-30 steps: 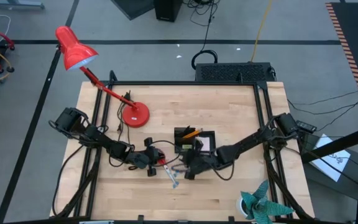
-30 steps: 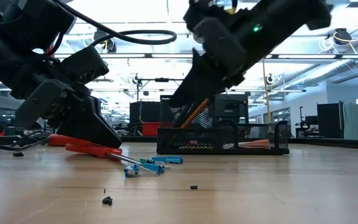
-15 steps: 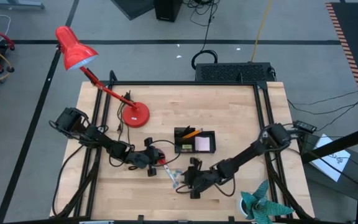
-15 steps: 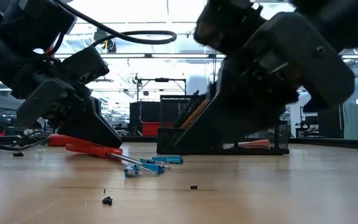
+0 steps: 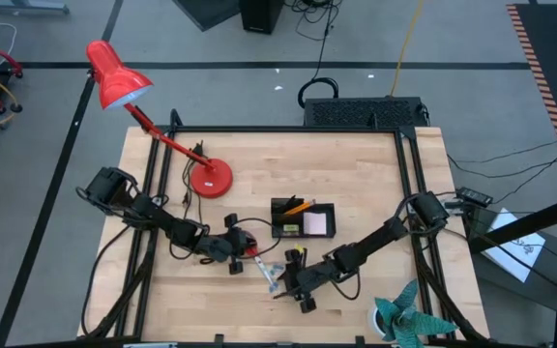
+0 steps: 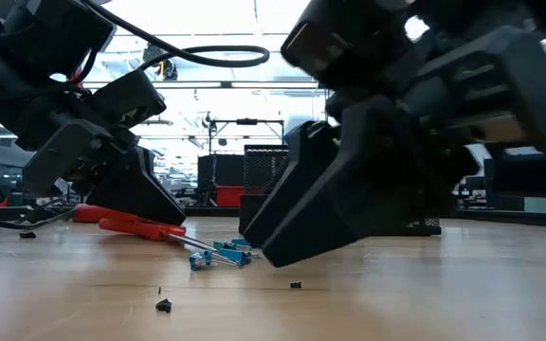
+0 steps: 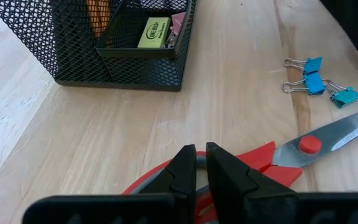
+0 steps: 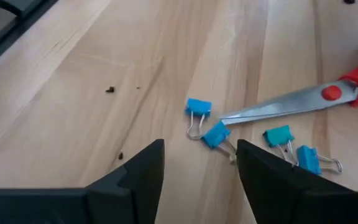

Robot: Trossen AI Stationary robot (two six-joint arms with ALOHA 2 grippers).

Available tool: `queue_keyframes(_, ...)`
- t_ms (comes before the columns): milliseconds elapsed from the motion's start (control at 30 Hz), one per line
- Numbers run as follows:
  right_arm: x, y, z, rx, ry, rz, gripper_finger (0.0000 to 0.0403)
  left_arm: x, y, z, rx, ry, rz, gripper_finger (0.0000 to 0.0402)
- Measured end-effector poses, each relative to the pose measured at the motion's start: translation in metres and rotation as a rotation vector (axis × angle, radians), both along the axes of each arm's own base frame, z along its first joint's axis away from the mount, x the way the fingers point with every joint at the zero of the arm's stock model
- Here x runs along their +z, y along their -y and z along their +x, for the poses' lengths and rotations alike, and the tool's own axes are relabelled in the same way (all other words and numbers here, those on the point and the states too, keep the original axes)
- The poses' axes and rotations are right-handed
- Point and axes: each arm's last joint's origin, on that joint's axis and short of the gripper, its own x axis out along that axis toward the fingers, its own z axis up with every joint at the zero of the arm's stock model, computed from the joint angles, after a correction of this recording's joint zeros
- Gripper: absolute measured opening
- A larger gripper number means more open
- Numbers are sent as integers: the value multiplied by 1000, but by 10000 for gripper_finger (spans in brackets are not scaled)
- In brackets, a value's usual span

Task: Pick and place office supplies into organizer
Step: Put the blue binder clip into the black desk organizer

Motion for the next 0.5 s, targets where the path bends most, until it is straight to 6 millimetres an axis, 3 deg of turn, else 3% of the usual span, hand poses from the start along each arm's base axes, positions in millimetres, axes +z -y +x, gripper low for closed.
queue_keyframes(500, -3, 28, 13, 140, -30, 54, 175, 0, 0, 0, 0, 0, 0, 47)
